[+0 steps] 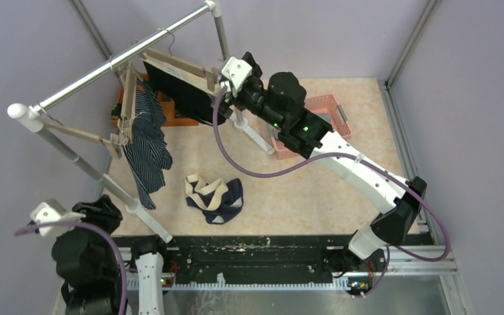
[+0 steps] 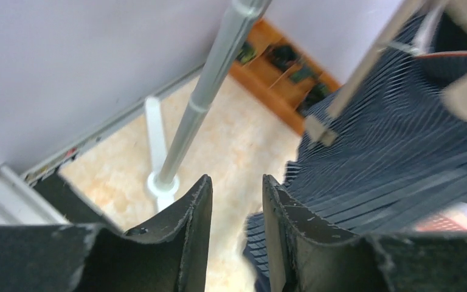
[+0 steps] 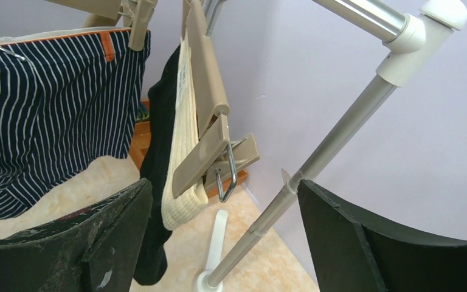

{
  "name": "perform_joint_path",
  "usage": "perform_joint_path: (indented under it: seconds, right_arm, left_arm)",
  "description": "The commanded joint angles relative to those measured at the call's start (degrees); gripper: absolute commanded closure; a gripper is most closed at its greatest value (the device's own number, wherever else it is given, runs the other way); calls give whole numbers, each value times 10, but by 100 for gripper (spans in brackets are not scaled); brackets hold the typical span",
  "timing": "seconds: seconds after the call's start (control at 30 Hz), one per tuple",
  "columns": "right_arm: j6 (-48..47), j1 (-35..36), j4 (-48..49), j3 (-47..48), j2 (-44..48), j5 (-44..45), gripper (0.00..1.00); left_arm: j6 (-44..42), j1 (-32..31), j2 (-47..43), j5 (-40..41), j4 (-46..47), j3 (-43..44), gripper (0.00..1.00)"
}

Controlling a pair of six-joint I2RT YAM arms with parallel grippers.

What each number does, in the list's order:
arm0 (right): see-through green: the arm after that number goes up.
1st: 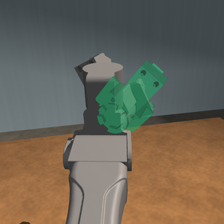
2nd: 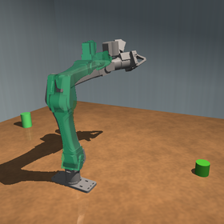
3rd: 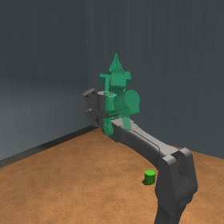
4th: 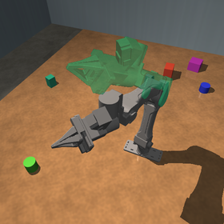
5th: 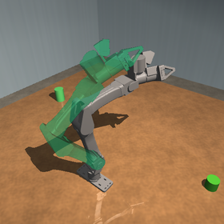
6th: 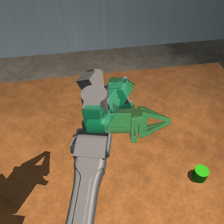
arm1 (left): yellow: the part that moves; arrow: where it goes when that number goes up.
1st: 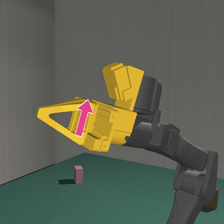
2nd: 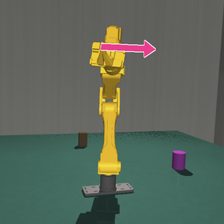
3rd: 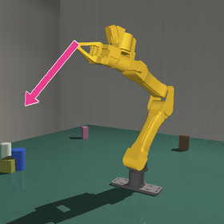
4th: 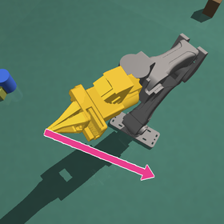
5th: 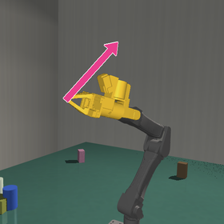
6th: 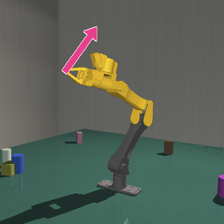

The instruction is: Remove the underwear clipped to the hanger

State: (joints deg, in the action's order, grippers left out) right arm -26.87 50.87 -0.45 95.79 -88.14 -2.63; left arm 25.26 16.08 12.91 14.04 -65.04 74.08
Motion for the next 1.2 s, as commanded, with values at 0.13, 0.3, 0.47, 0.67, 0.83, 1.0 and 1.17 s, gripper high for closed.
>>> perform_joint_path:
  seconds: [0.13, 0.3, 0.47, 0.67, 0.83, 1.0, 1.17]
  right_arm:
    - [-10, 4, 23, 1, 54, -2, 10]
    - [-28, 4, 7, 23, 44, 0, 10]
    - [-43, 4, -19, 60, 18, -2, 10]
    - [-42, -5, -42, 106, -11, -16, 10]
    - [-36, -6, -33, 108, -19, -19, 10]
    - [-31, -6, -28, 100, -18, -24, 10]
    - [-34, -6, -28, 85, -8, -24, 10]
  left_arm:
    - [38, 4, -3, 51, 57, -126, 56]
    - [31, 5, 11, 83, 83, -151, 56]
    - [50, 5, 17, 94, 75, -143, 56]
    - [52, 15, 46, 130, 17, -91, 56]
    - [-10, 31, 104, 161, -23, -26, 56]
    - [-50, 31, 101, 177, 6, -49, 55]
    - [-57, 31, 97, 159, 63, -87, 55]
